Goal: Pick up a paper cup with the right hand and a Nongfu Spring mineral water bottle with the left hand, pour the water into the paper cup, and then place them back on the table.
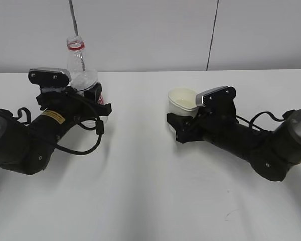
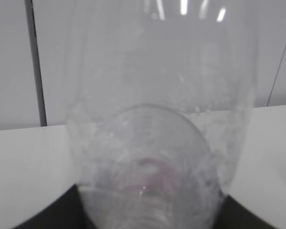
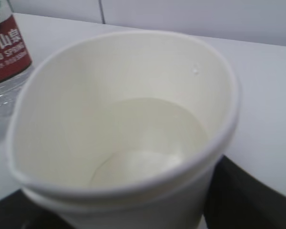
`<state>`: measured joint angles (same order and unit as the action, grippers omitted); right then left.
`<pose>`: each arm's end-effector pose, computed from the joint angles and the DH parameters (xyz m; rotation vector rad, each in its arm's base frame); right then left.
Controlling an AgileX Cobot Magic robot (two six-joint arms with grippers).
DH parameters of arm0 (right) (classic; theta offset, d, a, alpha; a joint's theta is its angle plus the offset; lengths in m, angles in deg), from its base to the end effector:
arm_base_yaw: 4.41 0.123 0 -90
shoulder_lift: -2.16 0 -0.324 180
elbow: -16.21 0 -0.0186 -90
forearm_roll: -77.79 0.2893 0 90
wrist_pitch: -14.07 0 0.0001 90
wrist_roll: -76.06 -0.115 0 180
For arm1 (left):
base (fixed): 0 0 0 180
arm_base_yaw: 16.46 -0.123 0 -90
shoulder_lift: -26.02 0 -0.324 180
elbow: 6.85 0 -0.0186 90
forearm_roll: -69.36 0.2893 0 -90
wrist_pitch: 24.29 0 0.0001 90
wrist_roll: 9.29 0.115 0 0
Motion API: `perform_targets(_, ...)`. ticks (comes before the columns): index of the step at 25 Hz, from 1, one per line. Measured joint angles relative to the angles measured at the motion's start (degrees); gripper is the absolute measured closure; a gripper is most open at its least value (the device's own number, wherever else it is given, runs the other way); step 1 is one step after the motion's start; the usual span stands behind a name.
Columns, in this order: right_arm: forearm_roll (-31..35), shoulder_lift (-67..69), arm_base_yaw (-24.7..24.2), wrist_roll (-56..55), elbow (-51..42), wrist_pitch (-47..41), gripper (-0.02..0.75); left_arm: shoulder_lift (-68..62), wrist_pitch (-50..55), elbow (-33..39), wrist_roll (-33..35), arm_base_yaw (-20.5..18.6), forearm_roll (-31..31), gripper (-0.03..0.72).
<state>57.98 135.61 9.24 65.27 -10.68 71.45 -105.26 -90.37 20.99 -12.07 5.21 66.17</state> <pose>0.4240 0.1367 0.0642 -0.4240 1.7857 0.4292 0.4194 -0.1603 0.0966 0.2108 1.6193 -0.3042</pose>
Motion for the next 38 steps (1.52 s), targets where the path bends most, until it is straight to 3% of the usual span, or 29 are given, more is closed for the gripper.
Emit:
perform_targets(13,12.2,0.8,-2.4,4.2,0.0,-1.5,0.239,0.0,0.0,0.0,0.0,0.0,0.0,0.393)
perform_targets(27,13.2,4.7,-2.4,5.7,2.0,1.7,0.239,0.0,0.0,0.0,0.0,0.0,0.0,0.393)
perform_targets(33,13.2,4.8,-2.4,5.7,2.0,1.5,0.137,0.0,0.0,0.0,0.0,0.0,0.0,0.393)
perform_targets(38,13.2,4.8,-2.4,5.7,2.0,1.4,0.122,0.0,0.0,0.0,0.0,0.0,0.0,0.393)
